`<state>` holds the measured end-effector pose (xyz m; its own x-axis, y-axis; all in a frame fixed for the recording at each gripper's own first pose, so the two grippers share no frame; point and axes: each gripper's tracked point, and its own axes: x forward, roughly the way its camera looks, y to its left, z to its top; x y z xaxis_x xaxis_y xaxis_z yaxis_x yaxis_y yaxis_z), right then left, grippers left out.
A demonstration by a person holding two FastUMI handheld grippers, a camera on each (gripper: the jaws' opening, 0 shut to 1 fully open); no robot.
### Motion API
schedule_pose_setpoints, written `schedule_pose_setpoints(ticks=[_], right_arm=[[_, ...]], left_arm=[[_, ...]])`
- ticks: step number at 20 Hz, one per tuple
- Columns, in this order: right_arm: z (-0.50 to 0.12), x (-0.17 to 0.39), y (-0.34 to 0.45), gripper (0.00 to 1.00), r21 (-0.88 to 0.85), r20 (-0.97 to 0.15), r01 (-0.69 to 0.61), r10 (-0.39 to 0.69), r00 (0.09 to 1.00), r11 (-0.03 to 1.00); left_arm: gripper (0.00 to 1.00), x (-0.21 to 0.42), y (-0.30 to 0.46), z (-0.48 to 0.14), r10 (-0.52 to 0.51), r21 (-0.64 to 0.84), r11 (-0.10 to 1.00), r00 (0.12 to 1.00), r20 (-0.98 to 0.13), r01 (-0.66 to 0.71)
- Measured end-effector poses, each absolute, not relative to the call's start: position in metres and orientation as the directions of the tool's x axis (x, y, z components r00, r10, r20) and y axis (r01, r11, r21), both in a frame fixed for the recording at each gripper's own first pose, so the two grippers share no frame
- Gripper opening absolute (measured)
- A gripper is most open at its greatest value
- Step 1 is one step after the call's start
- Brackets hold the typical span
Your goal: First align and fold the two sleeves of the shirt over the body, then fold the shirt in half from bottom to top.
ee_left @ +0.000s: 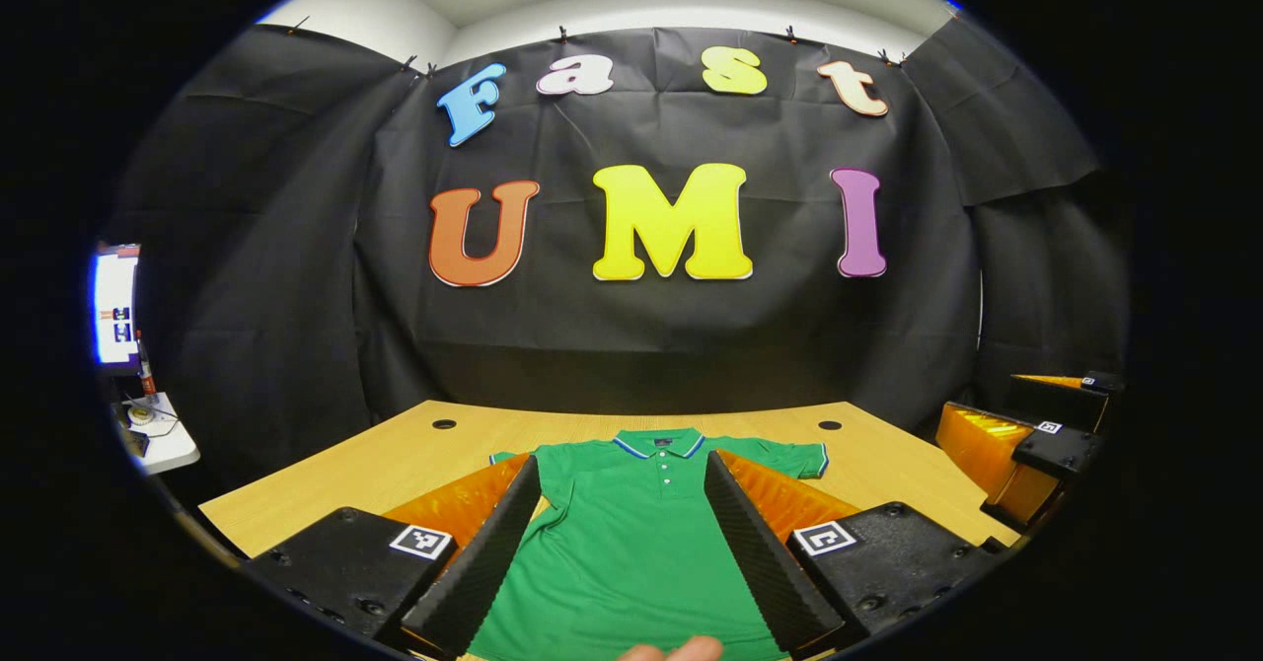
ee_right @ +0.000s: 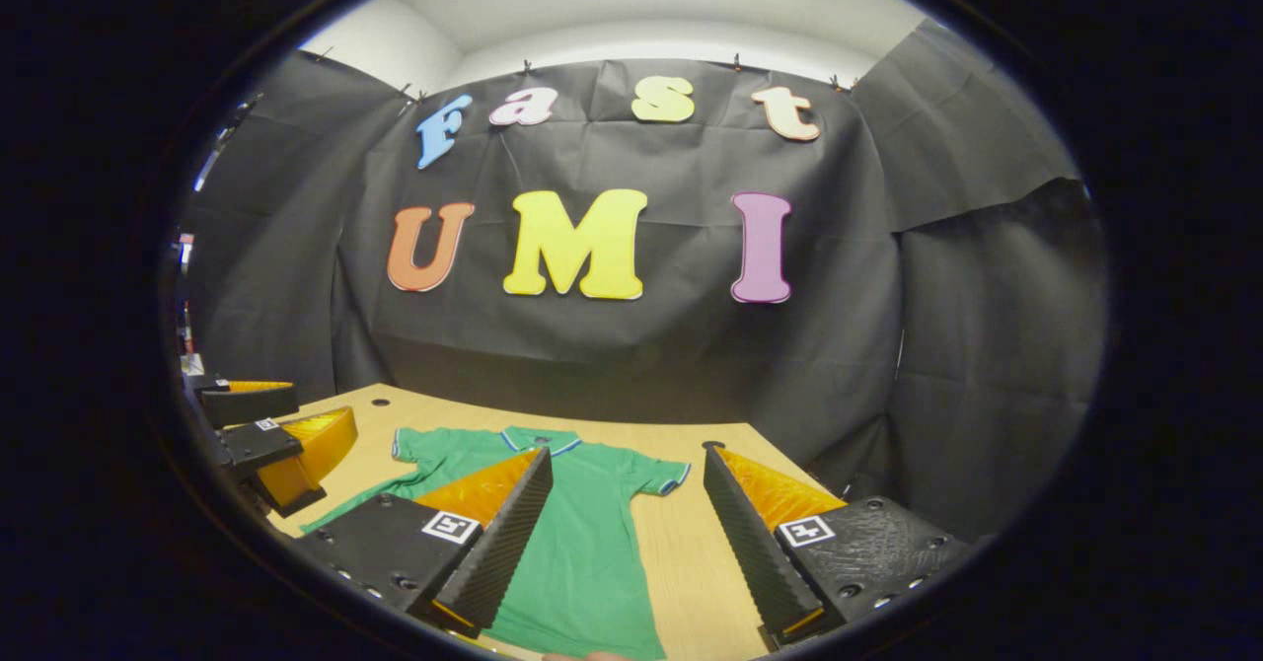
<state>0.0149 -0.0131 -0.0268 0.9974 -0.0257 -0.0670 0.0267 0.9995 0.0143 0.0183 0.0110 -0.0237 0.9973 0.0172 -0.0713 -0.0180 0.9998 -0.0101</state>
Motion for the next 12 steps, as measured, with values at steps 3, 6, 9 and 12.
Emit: schedule_pose_setpoints(ticks=[3,6,9,12], right_arm=[[-0.026,0.023,-0.023,0.94,0.038,-0.073,0.043,-0.04,0.997,0.998],[-0.026,0.041,-0.038,0.94,0.033,-0.08,0.07,-0.067,0.995,0.997],[-0.029,0.073,-0.051,0.94,0.062,-0.102,0.078,-0.072,0.992,0.995],[-0.056,0.127,-0.062,0.94,0.084,-0.192,0.095,-0.077,0.978,0.992]], left_arm=[[1.0,0.022,0.01,-0.029,0.022,-0.008,1.0,0.996,-0.085,-0.023],[1.0,0.025,0.012,-0.031,0.034,0.002,0.999,0.996,-0.087,-0.034],[1.0,0.028,0.025,-0.026,0.088,-0.01,0.996,0.995,-0.055,-0.089],[1.0,0.034,0.028,-0.03,0.096,0.002,0.995,0.994,-0.057,-0.096]])
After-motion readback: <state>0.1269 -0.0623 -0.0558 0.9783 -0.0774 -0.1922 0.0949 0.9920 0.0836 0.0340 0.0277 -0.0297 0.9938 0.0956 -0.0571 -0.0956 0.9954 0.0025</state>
